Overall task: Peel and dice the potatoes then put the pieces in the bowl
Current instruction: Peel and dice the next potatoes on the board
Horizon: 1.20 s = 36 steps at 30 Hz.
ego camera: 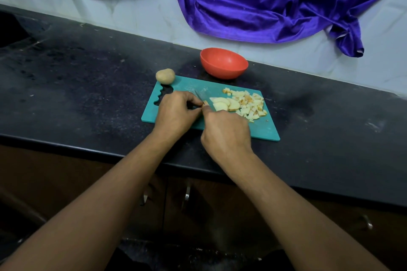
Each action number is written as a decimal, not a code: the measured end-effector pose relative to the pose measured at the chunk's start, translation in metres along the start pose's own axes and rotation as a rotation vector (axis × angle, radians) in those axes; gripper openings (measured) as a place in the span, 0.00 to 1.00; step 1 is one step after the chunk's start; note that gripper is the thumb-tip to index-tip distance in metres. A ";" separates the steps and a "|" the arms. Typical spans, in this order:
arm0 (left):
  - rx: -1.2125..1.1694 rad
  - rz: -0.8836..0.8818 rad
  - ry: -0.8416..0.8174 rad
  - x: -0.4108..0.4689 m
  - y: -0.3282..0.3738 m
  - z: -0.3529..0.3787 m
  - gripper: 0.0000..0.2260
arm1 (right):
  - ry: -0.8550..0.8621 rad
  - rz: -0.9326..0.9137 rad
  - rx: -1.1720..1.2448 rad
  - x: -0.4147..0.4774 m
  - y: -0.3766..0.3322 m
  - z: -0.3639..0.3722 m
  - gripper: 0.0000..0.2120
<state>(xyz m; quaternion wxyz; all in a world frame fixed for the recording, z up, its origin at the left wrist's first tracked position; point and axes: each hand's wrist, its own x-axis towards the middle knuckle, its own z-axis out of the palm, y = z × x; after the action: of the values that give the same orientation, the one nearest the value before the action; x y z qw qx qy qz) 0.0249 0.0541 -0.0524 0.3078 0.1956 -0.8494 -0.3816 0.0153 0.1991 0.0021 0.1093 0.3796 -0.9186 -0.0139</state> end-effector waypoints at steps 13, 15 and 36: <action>0.054 0.007 -0.029 -0.002 0.004 0.000 0.05 | 0.021 0.030 0.116 -0.003 0.018 0.017 0.26; 0.071 0.008 -0.026 -0.002 0.004 0.000 0.06 | 0.025 0.034 0.118 -0.007 0.022 0.020 0.25; 0.221 0.098 -0.144 -0.004 0.012 -0.002 0.16 | 0.208 0.267 1.052 -0.011 0.079 0.049 0.16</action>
<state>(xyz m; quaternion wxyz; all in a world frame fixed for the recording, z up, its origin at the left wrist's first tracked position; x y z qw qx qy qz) 0.0287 0.0627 -0.0437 0.2407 0.1583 -0.9147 -0.2833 -0.0426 0.2602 -0.0395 -0.0041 0.2625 -0.8262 0.4985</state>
